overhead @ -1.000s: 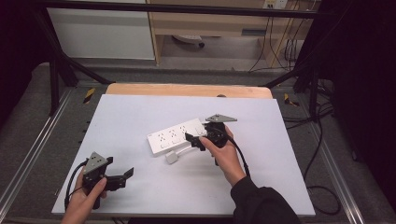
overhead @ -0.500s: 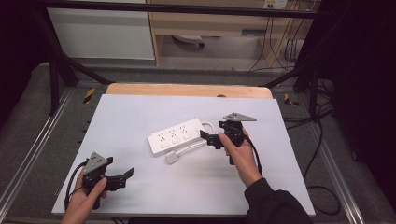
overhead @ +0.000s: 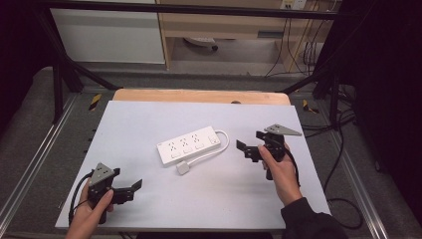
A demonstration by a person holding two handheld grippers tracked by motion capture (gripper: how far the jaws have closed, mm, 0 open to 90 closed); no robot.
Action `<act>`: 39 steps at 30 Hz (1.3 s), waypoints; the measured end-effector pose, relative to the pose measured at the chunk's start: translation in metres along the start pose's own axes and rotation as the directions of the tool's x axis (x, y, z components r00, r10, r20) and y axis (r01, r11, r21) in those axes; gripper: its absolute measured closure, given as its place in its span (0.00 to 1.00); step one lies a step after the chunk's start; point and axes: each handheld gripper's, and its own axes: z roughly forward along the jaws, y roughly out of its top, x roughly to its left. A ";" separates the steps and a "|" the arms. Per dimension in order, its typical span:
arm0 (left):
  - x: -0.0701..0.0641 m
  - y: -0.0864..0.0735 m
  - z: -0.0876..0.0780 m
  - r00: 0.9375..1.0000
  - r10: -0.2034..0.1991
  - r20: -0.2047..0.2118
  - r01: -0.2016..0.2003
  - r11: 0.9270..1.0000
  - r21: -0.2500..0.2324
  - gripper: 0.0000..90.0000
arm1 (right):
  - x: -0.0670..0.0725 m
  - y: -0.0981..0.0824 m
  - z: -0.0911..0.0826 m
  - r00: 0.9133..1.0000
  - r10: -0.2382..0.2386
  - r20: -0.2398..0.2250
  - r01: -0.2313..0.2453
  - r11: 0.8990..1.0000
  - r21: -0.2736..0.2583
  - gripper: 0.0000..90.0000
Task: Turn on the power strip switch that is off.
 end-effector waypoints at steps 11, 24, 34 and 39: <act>0.002 -0.001 -0.003 1.000 -0.008 -0.005 0.008 1.000 -0.010 0.07 | -0.035 -0.030 -0.036 0.998 0.017 0.062 -0.017 1.000 -0.001 0.07; 0.003 -0.002 -0.003 1.000 -0.018 -0.014 0.018 1.000 -0.005 0.07 | -0.059 -0.064 -0.072 0.990 0.021 0.143 -0.017 1.000 -0.026 0.08; 0.003 -0.002 -0.003 1.000 -0.018 -0.016 0.018 1.000 -0.004 0.07 | -0.050 -0.093 -0.076 0.991 -0.024 0.133 0.015 0.998 0.066 0.06; 0.002 -0.002 -0.002 1.000 -0.014 -0.017 0.014 1.000 0.000 0.07 | -0.044 -0.097 -0.063 0.988 -0.072 0.133 0.052 0.988 0.145 0.05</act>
